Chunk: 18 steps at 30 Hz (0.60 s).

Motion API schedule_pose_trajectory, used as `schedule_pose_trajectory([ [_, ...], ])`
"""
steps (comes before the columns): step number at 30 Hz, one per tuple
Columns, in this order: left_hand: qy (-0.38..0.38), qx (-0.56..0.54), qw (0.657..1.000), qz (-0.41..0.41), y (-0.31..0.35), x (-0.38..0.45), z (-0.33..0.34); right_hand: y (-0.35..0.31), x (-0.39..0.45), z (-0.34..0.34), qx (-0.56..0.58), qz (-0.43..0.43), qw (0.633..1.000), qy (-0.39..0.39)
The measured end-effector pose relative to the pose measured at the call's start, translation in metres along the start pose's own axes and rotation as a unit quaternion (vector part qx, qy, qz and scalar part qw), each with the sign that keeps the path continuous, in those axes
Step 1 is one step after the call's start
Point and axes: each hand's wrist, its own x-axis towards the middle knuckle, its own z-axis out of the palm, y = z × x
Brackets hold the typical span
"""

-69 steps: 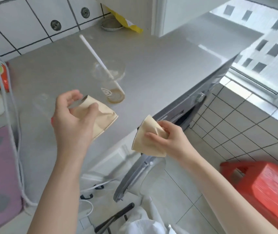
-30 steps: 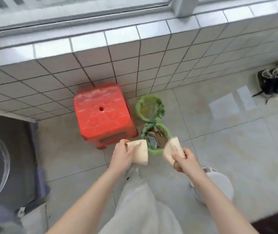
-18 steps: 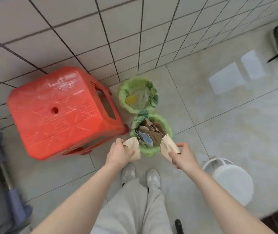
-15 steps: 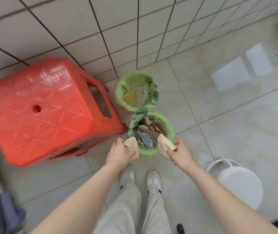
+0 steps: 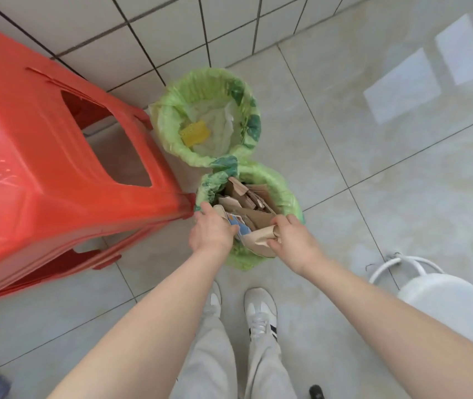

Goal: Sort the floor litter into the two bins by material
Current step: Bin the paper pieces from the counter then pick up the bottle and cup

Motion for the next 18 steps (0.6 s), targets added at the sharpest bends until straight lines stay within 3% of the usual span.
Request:
schedule_pose_trajectory([
  [10,0.0,-0.066,0.998,0.014,0.003,0.011,0.006,-0.008,0.0,0.006,0.083,-0.017,0.996,0.028],
  [18,0.002,-0.092,0.996,0.012,-0.001,0.027,0.013,-0.031,0.012,0.021,-0.021,-0.027,0.999,0.035],
])
